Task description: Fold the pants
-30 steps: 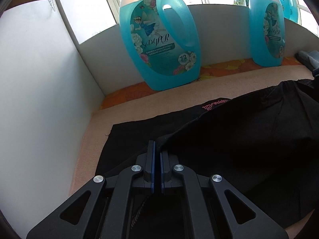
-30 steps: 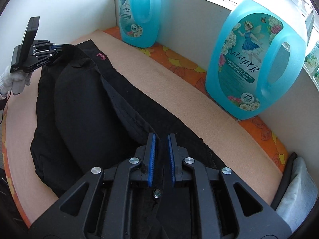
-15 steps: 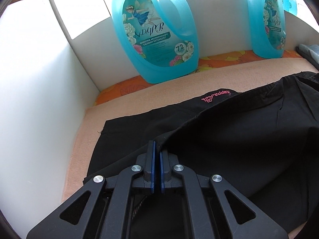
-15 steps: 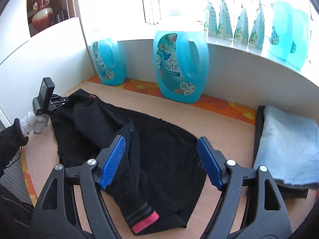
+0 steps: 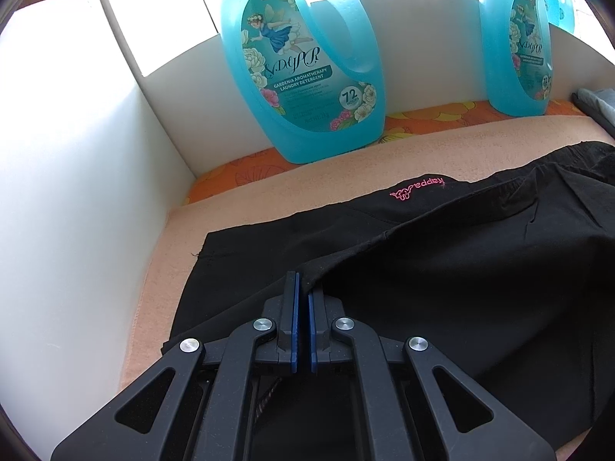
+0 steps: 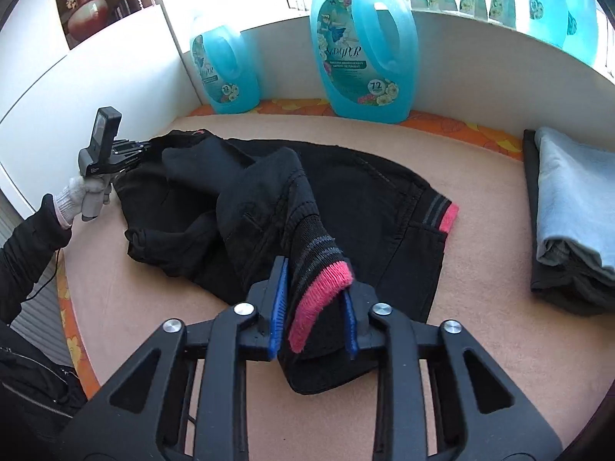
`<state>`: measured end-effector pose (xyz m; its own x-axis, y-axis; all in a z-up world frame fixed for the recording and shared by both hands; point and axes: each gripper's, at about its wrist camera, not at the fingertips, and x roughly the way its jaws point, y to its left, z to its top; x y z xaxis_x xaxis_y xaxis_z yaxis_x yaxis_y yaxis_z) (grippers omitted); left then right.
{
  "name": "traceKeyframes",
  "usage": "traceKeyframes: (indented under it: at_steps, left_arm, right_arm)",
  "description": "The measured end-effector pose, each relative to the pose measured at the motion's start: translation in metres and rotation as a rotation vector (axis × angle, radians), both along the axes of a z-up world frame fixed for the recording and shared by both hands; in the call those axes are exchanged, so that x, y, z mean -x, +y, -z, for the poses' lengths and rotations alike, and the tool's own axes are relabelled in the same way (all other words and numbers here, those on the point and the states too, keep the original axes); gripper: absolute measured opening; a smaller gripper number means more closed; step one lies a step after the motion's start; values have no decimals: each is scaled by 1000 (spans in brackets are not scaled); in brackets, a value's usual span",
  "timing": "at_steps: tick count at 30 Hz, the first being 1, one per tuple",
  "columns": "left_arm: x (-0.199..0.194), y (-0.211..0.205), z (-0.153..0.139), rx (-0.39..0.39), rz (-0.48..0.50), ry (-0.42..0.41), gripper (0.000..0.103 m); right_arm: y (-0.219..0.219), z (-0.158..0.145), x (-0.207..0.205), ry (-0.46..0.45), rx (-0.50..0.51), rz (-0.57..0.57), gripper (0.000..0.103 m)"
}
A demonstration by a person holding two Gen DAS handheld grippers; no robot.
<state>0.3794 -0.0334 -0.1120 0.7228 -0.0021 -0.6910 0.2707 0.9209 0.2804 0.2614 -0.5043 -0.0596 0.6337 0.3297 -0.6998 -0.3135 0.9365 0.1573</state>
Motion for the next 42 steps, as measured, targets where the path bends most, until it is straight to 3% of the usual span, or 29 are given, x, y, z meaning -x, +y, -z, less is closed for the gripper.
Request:
traceKeyframes:
  at_steps: [4, 7, 12, 17, 22, 26, 30, 35, 42]
  left_arm:
    - [0, 1, -6, 0, -8, -21, 3]
    - [-4, 1, -6, -15, -17, -31, 3]
    - [-17, 5, 4, -32, -31, 0, 3]
    - [-27, 6, 13, -78, -40, 7, 3]
    - [-36, 15, 15, -50, -52, 38, 3]
    - [-37, 24, 7, -1, -64, 40, 10]
    - [-37, 36, -6, 32, -70, 42, 28]
    - [-43, 53, -26, 43, -78, 36, 47]
    - [-42, 78, -55, 17, -110, -21, 50]
  right_arm:
    - [-11, -25, -31, -63, 81, 34, 18]
    - [-17, -25, -60, -78, 179, 67, 17]
    - [-29, 11, -109, 33, 213, 88, 17]
    - [-32, 41, -130, 104, 253, 112, 17]
    - [-32, 46, -128, 109, 287, 136, 17]
    - [-30, 41, -120, 91, 335, 171, 34]
    - [-31, 31, -107, 65, 333, 202, 44]
    - [-24, 10, -84, 5, 333, 227, 45]
    - [32, -24, -44, -88, 247, 98, 45]
